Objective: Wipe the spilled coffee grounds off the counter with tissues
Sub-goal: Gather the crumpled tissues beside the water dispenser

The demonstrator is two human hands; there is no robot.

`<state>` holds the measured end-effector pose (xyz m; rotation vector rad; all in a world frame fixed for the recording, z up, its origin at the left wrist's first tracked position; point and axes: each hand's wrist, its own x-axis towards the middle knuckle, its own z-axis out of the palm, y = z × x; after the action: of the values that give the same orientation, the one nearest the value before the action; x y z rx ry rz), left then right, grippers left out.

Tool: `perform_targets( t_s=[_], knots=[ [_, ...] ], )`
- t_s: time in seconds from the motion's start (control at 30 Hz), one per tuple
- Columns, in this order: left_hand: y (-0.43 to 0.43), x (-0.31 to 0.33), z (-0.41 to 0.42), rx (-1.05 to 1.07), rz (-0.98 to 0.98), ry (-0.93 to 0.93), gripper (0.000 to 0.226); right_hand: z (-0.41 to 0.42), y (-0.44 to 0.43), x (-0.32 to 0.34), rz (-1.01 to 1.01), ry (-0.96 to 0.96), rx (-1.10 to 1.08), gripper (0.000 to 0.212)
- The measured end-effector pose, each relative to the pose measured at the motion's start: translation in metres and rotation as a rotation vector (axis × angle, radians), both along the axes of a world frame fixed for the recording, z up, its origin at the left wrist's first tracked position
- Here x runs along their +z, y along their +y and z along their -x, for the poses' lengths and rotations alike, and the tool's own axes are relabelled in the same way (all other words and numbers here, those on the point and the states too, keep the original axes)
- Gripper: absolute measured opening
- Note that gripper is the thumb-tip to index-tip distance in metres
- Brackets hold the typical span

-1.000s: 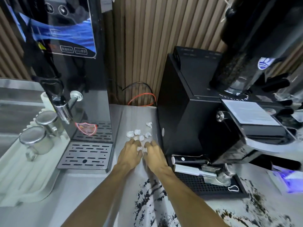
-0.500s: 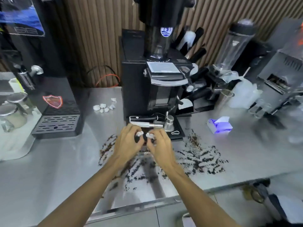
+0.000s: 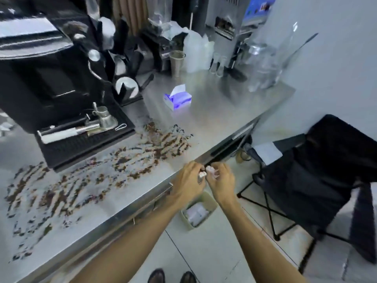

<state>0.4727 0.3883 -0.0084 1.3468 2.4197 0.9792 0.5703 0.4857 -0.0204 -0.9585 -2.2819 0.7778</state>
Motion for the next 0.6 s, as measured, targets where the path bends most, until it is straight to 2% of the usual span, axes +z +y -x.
perform_targets(
  t_s=[0.13, 0.27, 0.43, 0.53, 0.6],
  knots=[
    [0.024, -0.077, -0.021, -0.078, 0.191, 0.037, 0.018, -0.031, 0.019, -0.084, 0.111, -0.168, -0.091, 0.021],
    [0.041, -0.183, -0.018, -0.102, 0.337, 0.048, 0.021, -0.04, 0.031, -0.192, 0.141, -0.348, -0.11, 0.025],
    [0.063, -0.315, -0.015, -0.175, 0.481, 0.104, 0.029, -0.034, 0.043, -0.321, 0.132, -0.485, -0.136, 0.024],
    [0.075, -0.368, -0.015, -0.198, 0.521, 0.166, 0.038, -0.031, 0.054, -0.367, 0.119, -0.505, -0.125, 0.036],
    [0.08, -0.381, -0.012, -0.197, 0.533, 0.173, 0.041, -0.03, 0.061, -0.376, 0.101, -0.535, -0.104, 0.044]
  ],
)
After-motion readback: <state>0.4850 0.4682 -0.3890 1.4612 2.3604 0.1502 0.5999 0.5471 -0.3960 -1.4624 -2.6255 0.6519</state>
